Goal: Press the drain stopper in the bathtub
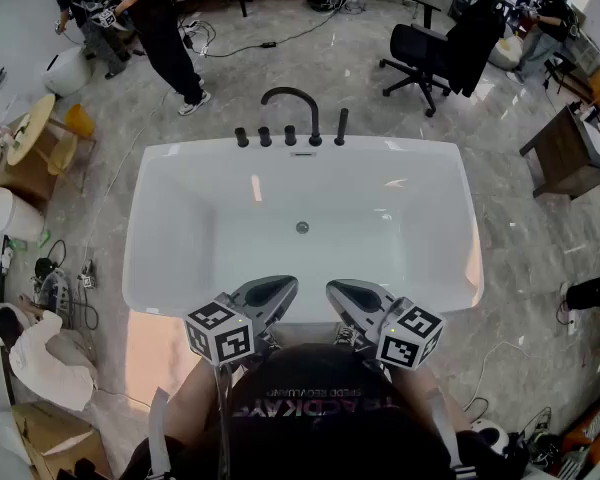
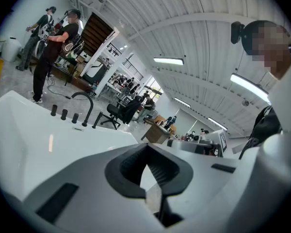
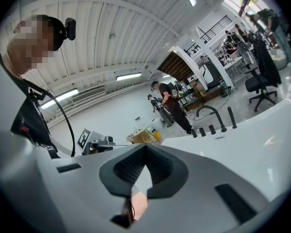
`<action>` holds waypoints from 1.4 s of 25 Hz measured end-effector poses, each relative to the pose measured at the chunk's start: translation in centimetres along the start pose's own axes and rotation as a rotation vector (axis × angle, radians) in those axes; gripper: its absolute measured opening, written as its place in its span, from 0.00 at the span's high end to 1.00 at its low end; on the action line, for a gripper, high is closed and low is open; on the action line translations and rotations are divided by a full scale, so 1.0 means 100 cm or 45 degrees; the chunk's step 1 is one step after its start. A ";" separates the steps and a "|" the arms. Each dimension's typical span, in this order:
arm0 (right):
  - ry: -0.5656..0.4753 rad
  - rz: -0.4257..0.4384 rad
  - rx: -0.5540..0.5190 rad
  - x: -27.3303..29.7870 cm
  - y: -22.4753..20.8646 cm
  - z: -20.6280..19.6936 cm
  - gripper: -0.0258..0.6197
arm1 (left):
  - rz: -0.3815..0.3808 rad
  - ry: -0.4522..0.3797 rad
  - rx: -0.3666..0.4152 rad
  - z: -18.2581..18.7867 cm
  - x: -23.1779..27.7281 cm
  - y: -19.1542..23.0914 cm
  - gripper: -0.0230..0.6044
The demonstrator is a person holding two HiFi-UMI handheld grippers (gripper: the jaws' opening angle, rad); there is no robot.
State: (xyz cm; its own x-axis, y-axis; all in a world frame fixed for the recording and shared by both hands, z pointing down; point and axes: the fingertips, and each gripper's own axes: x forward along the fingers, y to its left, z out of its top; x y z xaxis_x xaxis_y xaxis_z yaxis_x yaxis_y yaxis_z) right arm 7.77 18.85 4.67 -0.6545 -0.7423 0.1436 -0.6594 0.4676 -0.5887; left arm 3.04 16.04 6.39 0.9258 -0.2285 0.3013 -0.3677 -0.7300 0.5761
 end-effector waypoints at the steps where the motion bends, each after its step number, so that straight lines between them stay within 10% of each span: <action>1: -0.002 0.000 0.000 0.000 -0.001 0.001 0.94 | 0.000 0.000 0.000 0.000 0.001 0.000 0.95; 35: -0.040 -0.006 -0.026 -0.008 -0.010 0.009 0.94 | 0.048 -0.018 0.061 0.000 0.002 0.002 0.95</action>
State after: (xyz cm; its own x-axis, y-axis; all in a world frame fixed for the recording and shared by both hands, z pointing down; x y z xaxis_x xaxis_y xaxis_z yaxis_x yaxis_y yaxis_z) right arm 9.25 18.54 4.43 -0.6394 -0.7593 0.1212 -0.6704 0.4734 -0.5714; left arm 3.12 15.85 6.57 0.9127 -0.2652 0.3109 -0.3978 -0.7508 0.5274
